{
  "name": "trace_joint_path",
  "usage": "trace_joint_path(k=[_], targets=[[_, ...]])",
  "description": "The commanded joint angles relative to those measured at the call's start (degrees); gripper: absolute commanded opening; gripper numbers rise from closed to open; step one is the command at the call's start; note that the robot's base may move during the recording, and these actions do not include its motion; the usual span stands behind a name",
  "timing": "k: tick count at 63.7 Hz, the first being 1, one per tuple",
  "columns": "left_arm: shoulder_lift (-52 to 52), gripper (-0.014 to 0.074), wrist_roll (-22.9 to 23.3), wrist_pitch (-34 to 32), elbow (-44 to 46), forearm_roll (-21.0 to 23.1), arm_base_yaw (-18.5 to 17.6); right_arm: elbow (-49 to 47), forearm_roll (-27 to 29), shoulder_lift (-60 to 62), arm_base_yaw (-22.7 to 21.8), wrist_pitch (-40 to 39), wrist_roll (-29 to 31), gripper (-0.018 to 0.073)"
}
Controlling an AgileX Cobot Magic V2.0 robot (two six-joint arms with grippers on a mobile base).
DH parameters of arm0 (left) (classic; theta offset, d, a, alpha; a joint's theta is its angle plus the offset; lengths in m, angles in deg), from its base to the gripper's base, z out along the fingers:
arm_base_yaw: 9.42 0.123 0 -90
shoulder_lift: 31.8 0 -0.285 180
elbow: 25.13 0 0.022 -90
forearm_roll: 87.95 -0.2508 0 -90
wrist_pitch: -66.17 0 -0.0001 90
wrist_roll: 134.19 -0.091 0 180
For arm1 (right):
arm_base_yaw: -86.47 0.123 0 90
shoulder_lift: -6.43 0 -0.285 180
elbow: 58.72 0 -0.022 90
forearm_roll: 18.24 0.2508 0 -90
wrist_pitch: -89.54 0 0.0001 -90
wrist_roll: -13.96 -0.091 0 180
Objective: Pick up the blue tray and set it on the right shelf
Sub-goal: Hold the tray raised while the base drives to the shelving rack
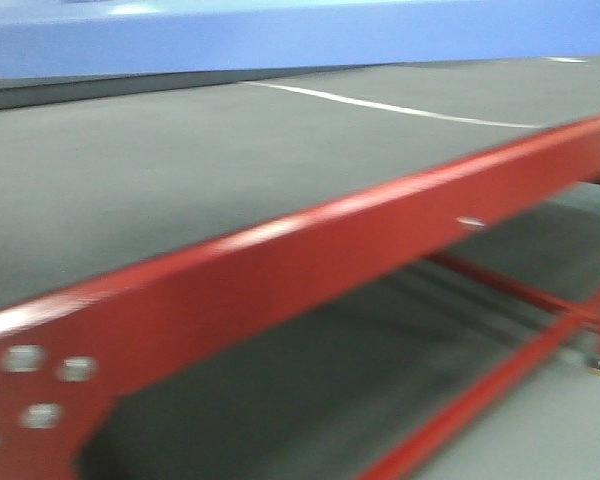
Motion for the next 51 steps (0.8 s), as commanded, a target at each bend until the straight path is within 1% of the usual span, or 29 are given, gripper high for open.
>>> trace_joint_path(k=[1, 51], targets=[[-1.7, -0.0048, -1.4, 5.9, 1.4, 1.7, -0.3, -1.4, -2.1, 1.9, -0.1, -0.9, 1.6, 0.0057], [-1.7, -0.0048, -1.4, 5.9, 1.4, 1.8, -0.3, -1.4, -2.1, 1.9, -0.1, -0.8, 1.6, 0.0057]])
